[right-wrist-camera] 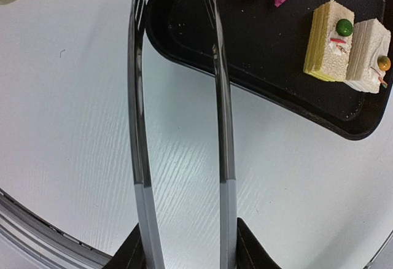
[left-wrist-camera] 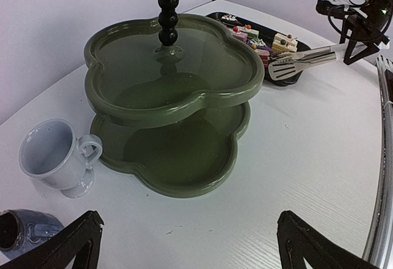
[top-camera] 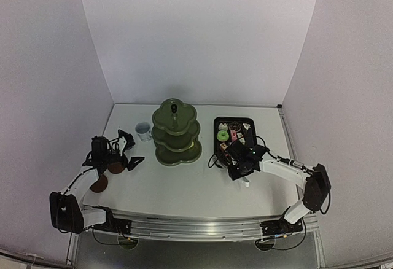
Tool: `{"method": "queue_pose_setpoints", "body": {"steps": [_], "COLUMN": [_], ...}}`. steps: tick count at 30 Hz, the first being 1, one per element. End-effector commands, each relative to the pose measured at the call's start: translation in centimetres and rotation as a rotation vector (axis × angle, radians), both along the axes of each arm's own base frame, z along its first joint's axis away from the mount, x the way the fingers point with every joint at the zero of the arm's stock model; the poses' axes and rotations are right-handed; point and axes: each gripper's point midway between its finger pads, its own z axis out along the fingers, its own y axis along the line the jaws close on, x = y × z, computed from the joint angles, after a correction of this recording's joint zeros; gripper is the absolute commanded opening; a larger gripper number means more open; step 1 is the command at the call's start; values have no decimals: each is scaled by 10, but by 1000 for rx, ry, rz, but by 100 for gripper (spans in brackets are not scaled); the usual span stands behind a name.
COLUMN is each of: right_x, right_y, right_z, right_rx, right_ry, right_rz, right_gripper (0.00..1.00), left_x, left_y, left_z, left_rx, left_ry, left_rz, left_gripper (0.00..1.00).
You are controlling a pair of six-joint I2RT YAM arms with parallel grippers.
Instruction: Serve the afternoon tea
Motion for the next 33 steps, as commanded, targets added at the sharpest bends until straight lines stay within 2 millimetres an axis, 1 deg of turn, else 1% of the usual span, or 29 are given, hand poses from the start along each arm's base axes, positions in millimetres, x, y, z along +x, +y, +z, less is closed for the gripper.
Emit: {"method": "queue_pose_setpoints", "body": {"steps": [1,5,8,13,17,27,33], "right_x": [9,12,13,8,6,23,33], "right_y": [-12,-19,-27,-37,-42,-48,-43], "right_z": [10,6,8,10,6,-1,4], "right_rx": [9,0,-6,-16,-26,-53,-37], "right_ry": [-27,-17,-17,-7,14,25,9], "right_rz": [-77,-107,-132,-151,-158,-133,-111], "right_gripper": [38,38,38,38,38,40,39], "left_x": [-3,-3,-4,-3,-2,1,0], "left_y": [-2,-1,-1,-1,-1,-1,-2], "left_z": [4,4,4,2,3,5,4], "left_rx": [-1,5,7,7,6,9,12], "left_ry": [-28,-29,-30,-25,-25,-29,-28], "left_rz": [-17,-10,-10,-10,-12,-17,-19], "left_gripper": [100,100,100,100,100,100,100]}}
